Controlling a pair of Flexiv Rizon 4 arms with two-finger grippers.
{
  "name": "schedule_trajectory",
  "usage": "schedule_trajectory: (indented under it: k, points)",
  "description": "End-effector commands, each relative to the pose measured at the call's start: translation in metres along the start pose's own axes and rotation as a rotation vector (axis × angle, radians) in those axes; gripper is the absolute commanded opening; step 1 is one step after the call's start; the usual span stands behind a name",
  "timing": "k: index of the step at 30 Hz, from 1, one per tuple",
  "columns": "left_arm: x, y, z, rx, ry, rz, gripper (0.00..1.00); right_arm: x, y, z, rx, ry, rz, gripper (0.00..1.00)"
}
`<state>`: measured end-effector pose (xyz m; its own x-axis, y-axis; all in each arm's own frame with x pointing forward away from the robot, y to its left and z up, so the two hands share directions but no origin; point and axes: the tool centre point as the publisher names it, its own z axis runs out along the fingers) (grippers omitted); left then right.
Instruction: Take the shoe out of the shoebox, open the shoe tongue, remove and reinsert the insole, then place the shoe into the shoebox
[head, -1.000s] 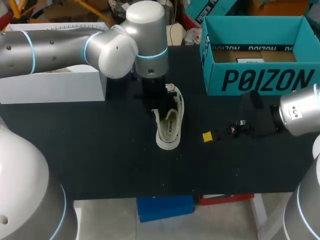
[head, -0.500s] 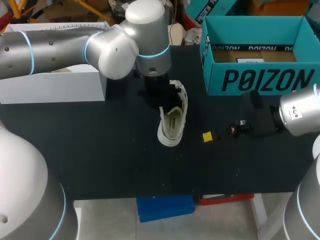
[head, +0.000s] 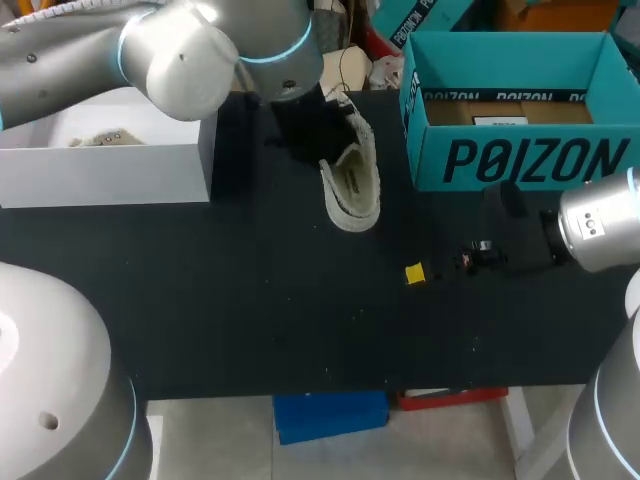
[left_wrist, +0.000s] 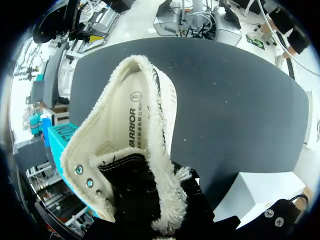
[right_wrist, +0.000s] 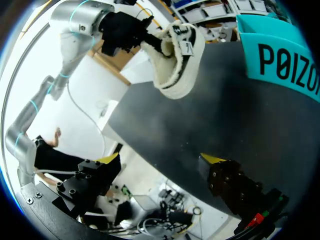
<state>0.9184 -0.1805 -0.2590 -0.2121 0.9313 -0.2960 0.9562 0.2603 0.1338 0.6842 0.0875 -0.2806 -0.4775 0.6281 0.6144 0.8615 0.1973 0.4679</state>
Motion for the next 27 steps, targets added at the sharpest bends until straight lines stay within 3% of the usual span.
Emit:
schedule_trajectory:
  k: [1, 7, 13, 16, 27]
  points:
    - [0.038, 0.011, -0.079, -0.162, -0.102, -0.297, 0.00, 0.001, 0.001, 0.001, 0.001, -0.002, 0.002, 1.00]
    - [0.086, 0.034, -0.098, -0.181, -0.190, -0.556, 0.00, 0.001, 0.001, 0.001, 0.001, -0.002, 0.002, 1.00]
    - [0.146, 0.059, -0.111, -0.267, -0.269, -0.843, 0.00, 0.001, 0.001, 0.001, 0.001, -0.002, 0.002, 1.00]
    - [0.166, 0.061, -0.116, -0.310, -0.286, -0.918, 0.00, 0.001, 0.001, 0.001, 0.001, -0.002, 0.002, 1.00]
    - [0.166, 0.061, -0.116, -0.310, -0.286, -0.918, 0.00, 0.001, 0.001, 0.001, 0.001, -0.002, 0.002, 1.00]
